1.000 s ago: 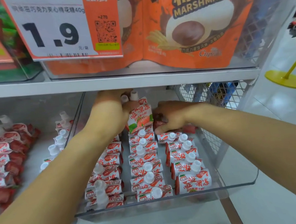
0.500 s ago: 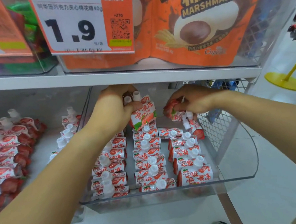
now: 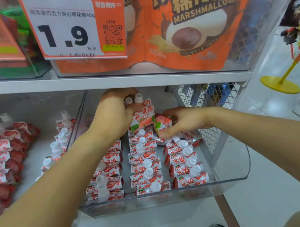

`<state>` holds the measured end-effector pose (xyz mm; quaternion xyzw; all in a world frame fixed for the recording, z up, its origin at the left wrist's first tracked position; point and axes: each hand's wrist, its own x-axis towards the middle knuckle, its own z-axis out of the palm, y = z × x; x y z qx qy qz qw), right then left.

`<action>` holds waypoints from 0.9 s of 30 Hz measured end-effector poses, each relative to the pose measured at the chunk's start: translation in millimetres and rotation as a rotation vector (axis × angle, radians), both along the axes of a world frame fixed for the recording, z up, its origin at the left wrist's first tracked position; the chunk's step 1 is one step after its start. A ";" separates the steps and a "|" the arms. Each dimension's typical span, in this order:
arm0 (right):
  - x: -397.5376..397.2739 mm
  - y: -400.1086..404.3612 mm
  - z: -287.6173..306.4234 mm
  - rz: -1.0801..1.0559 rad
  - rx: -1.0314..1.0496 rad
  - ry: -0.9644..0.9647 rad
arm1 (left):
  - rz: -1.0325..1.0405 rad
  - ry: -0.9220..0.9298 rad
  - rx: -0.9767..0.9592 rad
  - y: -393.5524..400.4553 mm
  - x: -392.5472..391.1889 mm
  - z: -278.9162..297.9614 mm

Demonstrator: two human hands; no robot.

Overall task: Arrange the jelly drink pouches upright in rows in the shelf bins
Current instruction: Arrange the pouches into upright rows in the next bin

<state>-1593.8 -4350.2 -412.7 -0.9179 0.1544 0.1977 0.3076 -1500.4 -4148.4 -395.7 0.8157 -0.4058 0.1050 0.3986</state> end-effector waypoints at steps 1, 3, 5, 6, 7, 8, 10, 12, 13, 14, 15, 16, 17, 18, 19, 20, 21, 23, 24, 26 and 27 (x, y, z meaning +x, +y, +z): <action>0.5 0.8 -1.3 0.024 -0.082 -0.032 | 0.003 -0.009 0.004 0.3 0.4 0.1; 3.5 3.9 -1.0 0.054 -0.176 -0.116 | -0.003 -0.015 0.006 1.0 0.6 0.3; 8.3 5.1 7.0 0.045 -0.200 -0.208 | -0.014 -0.010 -0.001 1.4 1.0 0.1; 11.1 5.4 11.5 0.034 -0.239 -0.247 | -0.015 -0.013 0.000 1.7 1.5 -0.3; 14.7 5.4 14.6 0.026 -0.298 -0.280 | -0.016 -0.019 0.002 1.9 2.1 -0.8; 19.0 5.2 15.0 0.026 -0.368 -0.297 | -0.016 -0.022 0.003 2.0 2.8 -1.2; 26.1 7.0 10.0 0.076 -0.516 -0.240 | -0.015 -0.013 0.003 2.2 3.4 -1.5; 32.1 10.0 -3.1 0.135 -0.555 -0.096 | -0.012 -0.011 0.002 2.2 3.7 -1.5; 33.1 13.5 -8.3 0.143 -0.532 -0.037 | -0.009 -0.012 0.001 2.3 3.6 -1.6; 34.2 15.5 -12.5 0.147 -0.514 -0.017 | -0.007 -0.013 -0.001 2.5 3.9 -1.9; 35.1 16.8 -14.9 0.151 -0.511 -0.041 | -0.005 -0.014 -0.003 2.7 4.2 -2.2; 36.2 16.1 -15.5 0.148 -0.526 -0.077 | -0.003 -0.012 -0.004 3.1 4.9 -2.9; 37.7 14.3 -15.9 0.143 -0.538 -0.118 | 0.000 -0.009 -0.004 3.4 5.5 -3.3; 38.2 12.8 -15.5 0.125 -0.537 -0.143 | 0.001 -0.006 -0.003 3.6 6.1 -3.8; 38.9 10.8 -14.4 0.091 -0.518 -0.166 | 0.002 -0.005 -0.003 3.8 6.5 -4.1; 39.1 8.7 -13.3 0.061 -0.499 -0.190 | 0.002 -0.003 -0.002 3.5 6.9 -4.6; 39.5 7.3 -12.4 0.064 -0.504 -0.208 | 0.006 -0.002 0.000 3.3 7.2 -4.8; 40.0 5.4 -13.9 0.140 -0.592 -0.216 | 0.015 -0.002 0.006 3.2 8.2 -5.6; 39.5 5.2 -15.1 0.178 -0.637 -0.225 | 0.018 -0.002 0.005 3.3 9.0 -6.0; 38.5 7.5 -19.5 0.232 -0.702 -0.255 | 0.024 0.005 0.005 3.8 10.1 -6.6; 38.6 9.4 -21.8 0.246 -0.722 -0.289 | 0.026 0.009 0.004 4.2 10.4 -6.6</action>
